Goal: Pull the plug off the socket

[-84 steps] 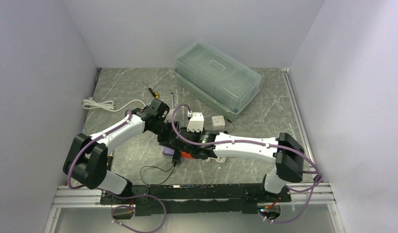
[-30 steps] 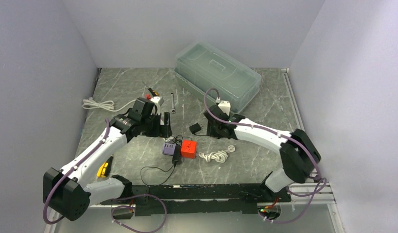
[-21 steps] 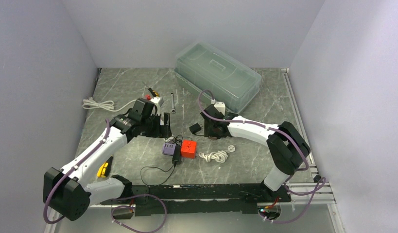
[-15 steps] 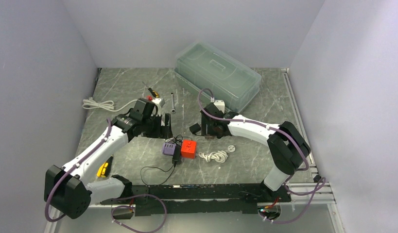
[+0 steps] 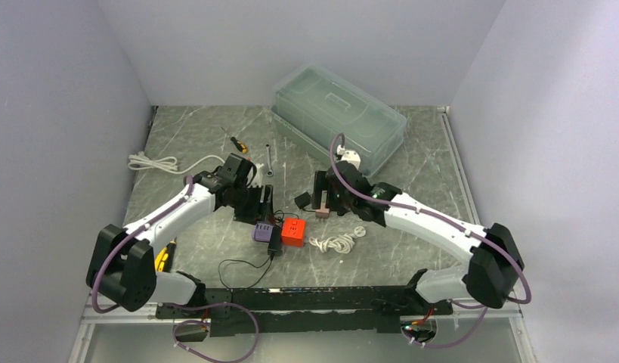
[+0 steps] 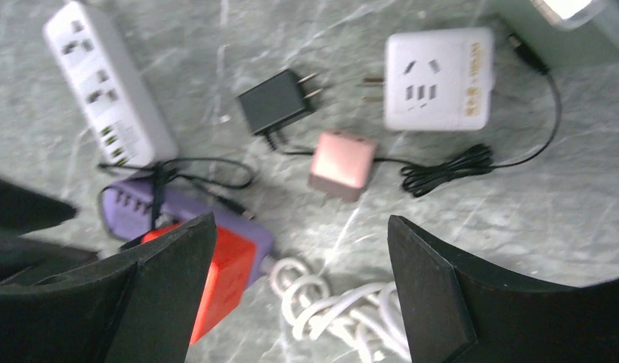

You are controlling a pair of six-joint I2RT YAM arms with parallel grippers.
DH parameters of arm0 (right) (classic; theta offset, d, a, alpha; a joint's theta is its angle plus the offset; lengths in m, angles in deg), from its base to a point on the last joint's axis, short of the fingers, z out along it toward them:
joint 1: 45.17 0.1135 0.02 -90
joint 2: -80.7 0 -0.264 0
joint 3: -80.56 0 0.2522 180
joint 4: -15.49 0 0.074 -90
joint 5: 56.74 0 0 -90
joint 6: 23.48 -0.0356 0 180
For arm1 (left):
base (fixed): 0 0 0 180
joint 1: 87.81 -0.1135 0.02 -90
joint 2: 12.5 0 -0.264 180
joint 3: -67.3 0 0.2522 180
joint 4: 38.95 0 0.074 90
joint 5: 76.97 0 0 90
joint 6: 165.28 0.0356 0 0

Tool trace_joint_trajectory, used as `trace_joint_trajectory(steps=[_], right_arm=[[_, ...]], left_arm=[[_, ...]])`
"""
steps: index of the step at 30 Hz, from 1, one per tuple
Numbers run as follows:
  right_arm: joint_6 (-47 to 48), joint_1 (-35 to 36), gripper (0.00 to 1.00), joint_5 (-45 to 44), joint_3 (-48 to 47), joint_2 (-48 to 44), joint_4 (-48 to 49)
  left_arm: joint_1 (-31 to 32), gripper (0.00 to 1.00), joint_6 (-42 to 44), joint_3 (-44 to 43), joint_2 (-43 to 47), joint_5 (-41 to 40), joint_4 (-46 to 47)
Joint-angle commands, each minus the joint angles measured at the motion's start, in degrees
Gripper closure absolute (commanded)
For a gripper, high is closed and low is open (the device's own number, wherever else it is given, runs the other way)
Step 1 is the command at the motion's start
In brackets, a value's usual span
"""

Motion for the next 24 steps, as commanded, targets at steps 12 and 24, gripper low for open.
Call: trace_joint_trajectory(steps=[12,24], right_arm=[[-17.63,17.31,0.11,-6.16,-4.31,5.64,-2.30],[-21.85,20.06,0.10,-8.19,-9.48,12.34,-3.52]], left_arm=[[-0.13,0.41,1.08,0.16,-4.39,4.54,0.49],[-0.05,0.45,1.16,0.57,-5.30,7.39,1.38]])
